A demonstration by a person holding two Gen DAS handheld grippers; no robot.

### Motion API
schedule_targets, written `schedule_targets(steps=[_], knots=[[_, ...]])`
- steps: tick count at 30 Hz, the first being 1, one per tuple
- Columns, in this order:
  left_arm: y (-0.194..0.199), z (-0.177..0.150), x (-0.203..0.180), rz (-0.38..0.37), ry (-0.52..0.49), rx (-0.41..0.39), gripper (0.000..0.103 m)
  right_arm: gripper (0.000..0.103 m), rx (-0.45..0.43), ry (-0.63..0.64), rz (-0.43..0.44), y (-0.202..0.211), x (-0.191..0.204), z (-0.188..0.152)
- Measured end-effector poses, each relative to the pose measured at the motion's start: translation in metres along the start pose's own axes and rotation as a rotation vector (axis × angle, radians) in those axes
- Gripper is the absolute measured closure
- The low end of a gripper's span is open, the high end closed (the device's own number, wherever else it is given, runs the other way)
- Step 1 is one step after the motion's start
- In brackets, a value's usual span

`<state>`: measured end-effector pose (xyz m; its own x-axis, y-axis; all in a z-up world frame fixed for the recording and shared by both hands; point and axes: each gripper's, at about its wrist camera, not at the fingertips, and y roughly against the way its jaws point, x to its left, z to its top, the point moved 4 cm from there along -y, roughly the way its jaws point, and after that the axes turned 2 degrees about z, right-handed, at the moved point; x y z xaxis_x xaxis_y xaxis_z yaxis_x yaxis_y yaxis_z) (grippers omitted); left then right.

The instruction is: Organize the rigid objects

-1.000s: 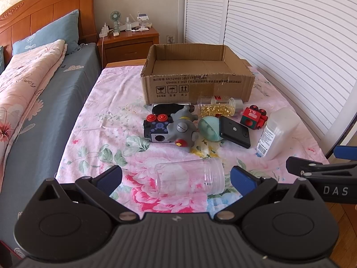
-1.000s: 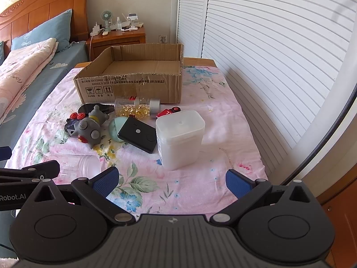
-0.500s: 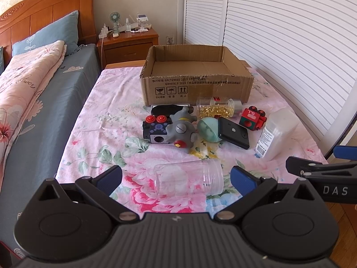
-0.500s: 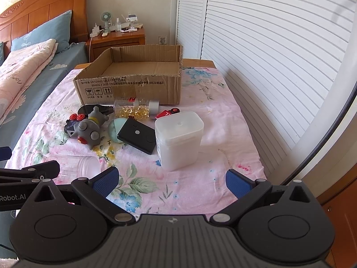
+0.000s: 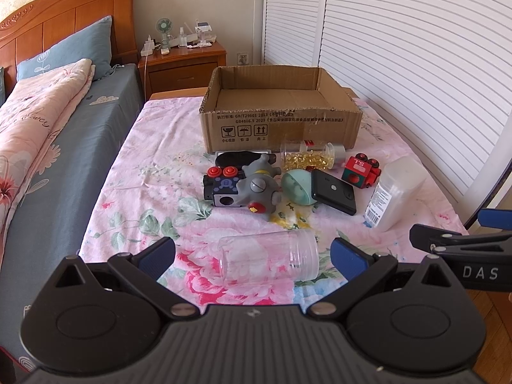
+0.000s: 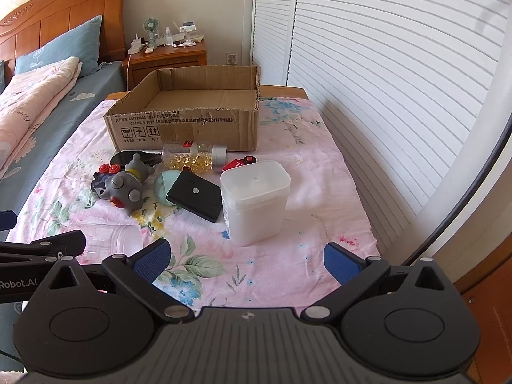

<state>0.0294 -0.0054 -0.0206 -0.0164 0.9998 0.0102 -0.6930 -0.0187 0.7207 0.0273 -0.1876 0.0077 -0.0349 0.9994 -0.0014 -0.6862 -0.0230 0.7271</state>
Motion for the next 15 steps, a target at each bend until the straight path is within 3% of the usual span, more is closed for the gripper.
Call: schedule_targets(steps=[15], knots=[[0.0009, -0.0018, 0.0013, -0.036, -0.019, -0.014, 0.001, 0.000, -0.012, 0.007, -0.007, 0.0016, -0.0001, -0.0002]])
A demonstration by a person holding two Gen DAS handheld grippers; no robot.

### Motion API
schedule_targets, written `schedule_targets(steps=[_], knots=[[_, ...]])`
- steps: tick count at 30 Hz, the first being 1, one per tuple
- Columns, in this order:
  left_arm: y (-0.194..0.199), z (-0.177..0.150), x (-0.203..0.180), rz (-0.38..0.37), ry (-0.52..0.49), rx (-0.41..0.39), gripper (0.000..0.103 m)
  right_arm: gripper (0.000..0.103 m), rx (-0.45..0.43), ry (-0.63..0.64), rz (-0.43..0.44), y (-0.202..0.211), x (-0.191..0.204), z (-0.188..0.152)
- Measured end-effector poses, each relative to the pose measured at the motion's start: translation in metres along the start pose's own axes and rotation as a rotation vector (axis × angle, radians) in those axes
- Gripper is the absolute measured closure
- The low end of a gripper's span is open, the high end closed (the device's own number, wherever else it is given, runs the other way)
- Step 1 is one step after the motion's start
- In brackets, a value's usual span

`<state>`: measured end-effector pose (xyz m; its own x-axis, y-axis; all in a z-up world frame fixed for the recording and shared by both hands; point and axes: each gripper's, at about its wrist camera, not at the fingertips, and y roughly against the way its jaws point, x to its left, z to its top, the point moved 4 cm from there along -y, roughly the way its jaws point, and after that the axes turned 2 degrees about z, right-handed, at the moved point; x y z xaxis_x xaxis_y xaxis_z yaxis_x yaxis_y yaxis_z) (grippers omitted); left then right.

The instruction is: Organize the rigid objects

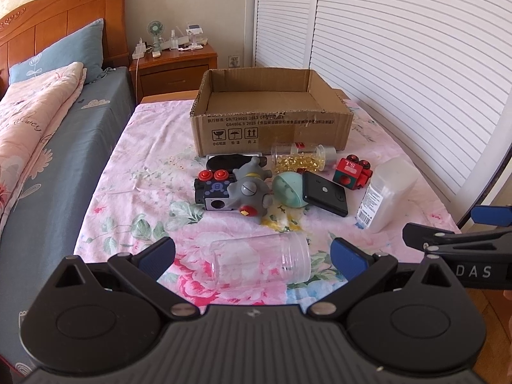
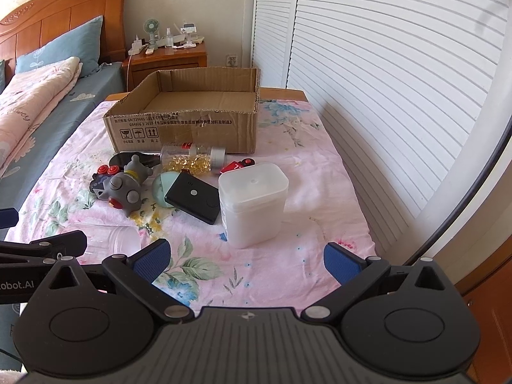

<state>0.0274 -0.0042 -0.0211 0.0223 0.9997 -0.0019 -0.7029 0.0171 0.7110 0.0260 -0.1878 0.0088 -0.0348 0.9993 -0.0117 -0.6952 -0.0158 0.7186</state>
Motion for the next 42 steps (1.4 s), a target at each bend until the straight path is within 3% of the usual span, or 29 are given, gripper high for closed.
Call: schedule_targets(steps=[8, 18, 23, 29, 34, 36, 42], knots=[[0.000, 0.005, -0.005, -0.009, -0.061, -0.027, 0.001, 0.000, -0.025, 0.013, 0.002, 0.000, -0.002, 0.003], [-0.013, 0.007, -0.006, -0.080, -0.192, -0.059, 0.001, 0.000, -0.105, 0.057, 0.056, -0.003, -0.011, 0.003], [-0.037, -0.004, -0.009, -0.088, -0.279, -0.002, 0.001, 0.000, -0.091, 0.032, 0.051, -0.012, -0.022, -0.001], [-0.064, -0.023, -0.002, -0.082, -0.274, 0.109, 0.001, 0.000, -0.069, 0.035, 0.046, -0.022, -0.025, -0.008], [-0.069, -0.034, 0.011, -0.187, -0.195, 0.197, 0.001, 0.000, -0.061, 0.038, 0.044, -0.029, -0.028, -0.009], [-0.074, -0.036, 0.012, -0.193, -0.178, 0.223, 0.001, 0.000, -0.052, 0.034, 0.042, -0.034, -0.030, -0.008], [-0.084, -0.032, 0.002, -0.275, -0.145, 0.244, 0.001, 0.000, -0.018, 0.020, 0.028, -0.046, -0.035, -0.012]])
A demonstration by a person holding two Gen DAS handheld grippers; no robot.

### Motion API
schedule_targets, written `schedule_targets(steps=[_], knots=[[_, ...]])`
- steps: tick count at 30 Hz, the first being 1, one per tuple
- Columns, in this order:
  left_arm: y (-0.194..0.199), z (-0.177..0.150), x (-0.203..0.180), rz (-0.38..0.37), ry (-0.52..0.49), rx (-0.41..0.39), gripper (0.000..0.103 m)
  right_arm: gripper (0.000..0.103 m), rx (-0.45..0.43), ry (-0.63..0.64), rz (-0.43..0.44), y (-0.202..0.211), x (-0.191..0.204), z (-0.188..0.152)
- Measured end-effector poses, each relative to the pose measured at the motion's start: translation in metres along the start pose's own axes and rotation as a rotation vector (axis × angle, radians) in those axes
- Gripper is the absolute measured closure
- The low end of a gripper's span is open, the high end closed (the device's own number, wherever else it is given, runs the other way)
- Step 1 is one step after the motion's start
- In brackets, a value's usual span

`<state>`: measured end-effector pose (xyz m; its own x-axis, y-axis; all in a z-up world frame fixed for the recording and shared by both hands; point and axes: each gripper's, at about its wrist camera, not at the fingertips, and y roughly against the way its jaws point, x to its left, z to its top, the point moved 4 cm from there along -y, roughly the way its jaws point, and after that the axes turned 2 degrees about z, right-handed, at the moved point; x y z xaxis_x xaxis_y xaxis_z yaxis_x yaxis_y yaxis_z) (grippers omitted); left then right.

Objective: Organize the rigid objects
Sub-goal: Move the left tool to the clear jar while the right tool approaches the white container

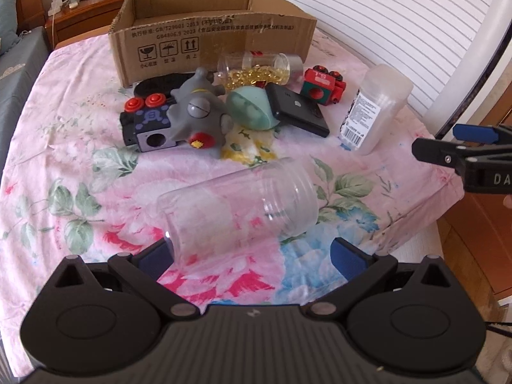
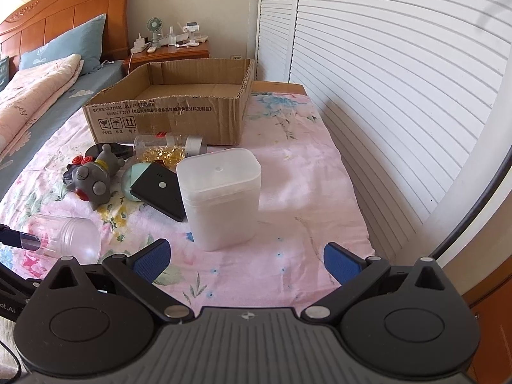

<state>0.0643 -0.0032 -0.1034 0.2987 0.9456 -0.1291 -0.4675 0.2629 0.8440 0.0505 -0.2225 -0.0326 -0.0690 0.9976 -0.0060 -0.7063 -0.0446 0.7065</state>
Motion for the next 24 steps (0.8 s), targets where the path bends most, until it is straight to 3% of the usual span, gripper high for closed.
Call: schedule_targets(steps=[7, 15, 20, 24], knots=[[-0.017, 0.020, -0.010, 0.008, -0.020, -0.009, 0.001, 0.000, 0.029, -0.001, 0.012, -0.012, -0.005, -0.007], [-0.028, 0.023, -0.003, 0.141, -0.103, -0.058, 0.001, 0.000, 0.053, 0.070, 0.083, -0.036, 0.005, -0.016], [-0.025, 0.018, 0.008, 0.121, -0.080, -0.080, 0.001, 0.000, 0.092, 0.140, 0.100, -0.056, 0.018, -0.019], [-0.024, 0.015, 0.010, 0.118, -0.071, -0.096, 0.001, 0.000, 0.072, 0.138, 0.140, -0.058, 0.017, -0.022]])
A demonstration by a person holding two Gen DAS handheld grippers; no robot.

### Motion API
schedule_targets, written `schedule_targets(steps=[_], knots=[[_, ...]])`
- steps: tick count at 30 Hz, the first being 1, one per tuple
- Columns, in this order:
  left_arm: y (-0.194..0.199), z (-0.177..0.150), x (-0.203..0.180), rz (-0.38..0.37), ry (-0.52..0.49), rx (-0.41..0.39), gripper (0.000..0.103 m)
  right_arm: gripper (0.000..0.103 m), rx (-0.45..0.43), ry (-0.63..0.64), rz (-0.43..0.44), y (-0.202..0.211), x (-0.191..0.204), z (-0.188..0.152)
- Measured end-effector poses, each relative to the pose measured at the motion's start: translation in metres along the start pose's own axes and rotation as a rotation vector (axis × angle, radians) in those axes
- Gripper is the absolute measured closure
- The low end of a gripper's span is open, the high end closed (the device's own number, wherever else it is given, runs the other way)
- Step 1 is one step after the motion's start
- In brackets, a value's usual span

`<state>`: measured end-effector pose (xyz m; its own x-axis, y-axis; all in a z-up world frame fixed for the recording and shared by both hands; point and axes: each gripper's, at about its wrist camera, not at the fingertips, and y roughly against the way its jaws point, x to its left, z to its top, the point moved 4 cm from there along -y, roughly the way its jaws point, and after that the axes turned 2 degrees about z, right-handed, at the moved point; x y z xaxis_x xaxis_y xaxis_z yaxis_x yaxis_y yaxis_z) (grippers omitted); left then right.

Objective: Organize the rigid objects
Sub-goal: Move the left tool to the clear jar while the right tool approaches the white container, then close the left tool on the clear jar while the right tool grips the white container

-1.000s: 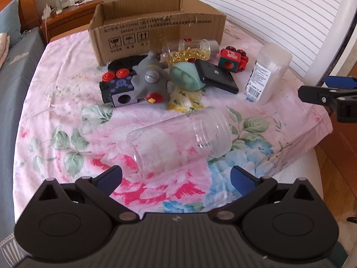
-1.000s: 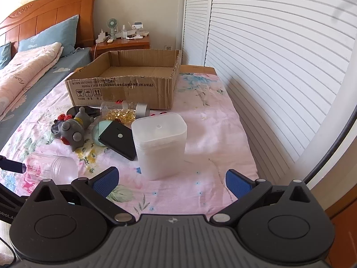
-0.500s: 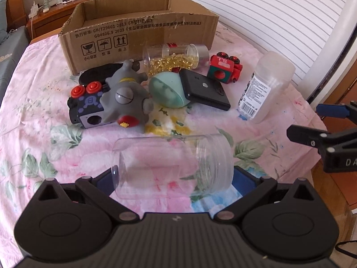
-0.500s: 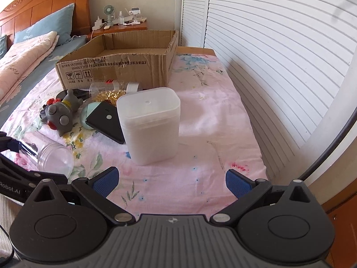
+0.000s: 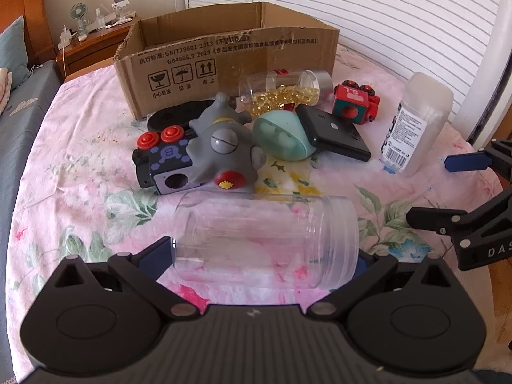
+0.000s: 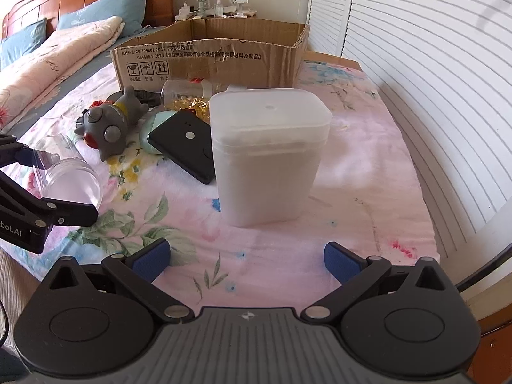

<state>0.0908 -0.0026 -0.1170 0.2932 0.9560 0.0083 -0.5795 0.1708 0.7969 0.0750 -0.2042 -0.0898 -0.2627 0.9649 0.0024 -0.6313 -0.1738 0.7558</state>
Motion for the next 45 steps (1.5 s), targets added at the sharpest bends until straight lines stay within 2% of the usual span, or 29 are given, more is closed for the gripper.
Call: schedule_targets(steps=[10, 12, 21, 22, 25, 28, 36, 38, 45], knots=[[0.004, -0.005, -0.001, 0.028, 0.029, -0.022, 0.001, 0.000, -0.079, 0.020, 0.015, 0.004, -0.003, -0.009], [0.006, -0.006, -0.005, 0.027, 0.011, -0.023, 0.001, 0.000, -0.093, 0.026, 0.020, 0.005, -0.004, -0.009], [0.017, -0.002, -0.011, 0.044, -0.009, -0.061, 0.001, 0.000, -0.112, 0.029, 0.024, 0.004, -0.004, -0.010], [0.017, -0.002, -0.011, 0.043, -0.006, -0.056, 0.004, 0.000, -0.110, 0.032, 0.026, 0.003, -0.004, -0.009], [0.016, 0.000, -0.010, 0.028, -0.001, -0.066, 0.011, 0.000, -0.097, 0.031, 0.035, 0.003, -0.005, -0.006], [0.016, 0.000, -0.007, 0.026, 0.010, -0.069, 0.011, 0.000, -0.120, 0.021, 0.057, 0.009, -0.006, 0.000], [0.018, -0.001, 0.009, 0.048, 0.044, -0.068, 0.011, 0.000, -0.173, 0.056, 0.020, 0.009, -0.010, 0.033], [0.019, -0.001, 0.013, 0.053, 0.049, -0.069, 0.011, 0.003, -0.179, 0.082, 0.010, 0.008, -0.008, 0.038], [0.020, 0.001, 0.018, 0.040, 0.036, -0.065, 0.011, 0.028, -0.150, 0.111, -0.008, 0.002, -0.006, 0.042]])
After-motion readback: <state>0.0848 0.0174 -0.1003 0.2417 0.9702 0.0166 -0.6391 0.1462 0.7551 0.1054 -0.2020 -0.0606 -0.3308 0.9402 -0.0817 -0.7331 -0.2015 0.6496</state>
